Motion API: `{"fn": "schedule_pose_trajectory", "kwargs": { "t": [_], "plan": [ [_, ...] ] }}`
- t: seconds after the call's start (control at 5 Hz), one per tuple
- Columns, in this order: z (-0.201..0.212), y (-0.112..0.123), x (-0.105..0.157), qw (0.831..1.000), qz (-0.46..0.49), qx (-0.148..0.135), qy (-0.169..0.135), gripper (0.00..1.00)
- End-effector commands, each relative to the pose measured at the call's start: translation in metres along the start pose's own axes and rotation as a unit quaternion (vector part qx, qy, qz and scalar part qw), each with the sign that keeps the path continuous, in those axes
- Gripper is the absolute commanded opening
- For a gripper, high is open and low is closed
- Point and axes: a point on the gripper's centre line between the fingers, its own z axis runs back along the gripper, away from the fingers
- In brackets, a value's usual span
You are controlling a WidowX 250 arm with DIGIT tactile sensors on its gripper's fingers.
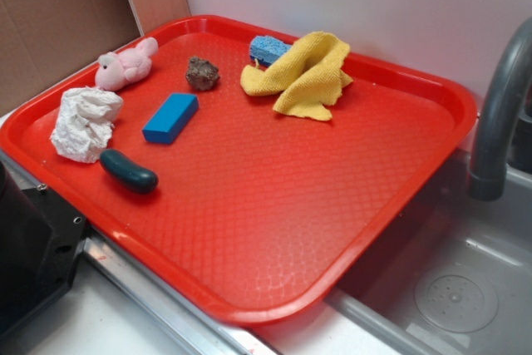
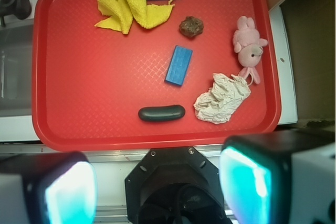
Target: Grab the plastic pickle.
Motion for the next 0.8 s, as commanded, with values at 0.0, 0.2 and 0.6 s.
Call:
{"fn": "schedule_pose_trajectory", "kwargs": {
  "t": [0.0,0.2,0.6],
  "plan": [
    [0.000,0.000,0.000,1.000,0.000,0.000,0.000,1.00],
    [-0.050,0.018,0.002,0.997,0.016,-0.016,0.077,1.00],
    [-0.148,0.005,-0.010,0.979,0.204,-0.013,0.022,1.00]
  ]
}}
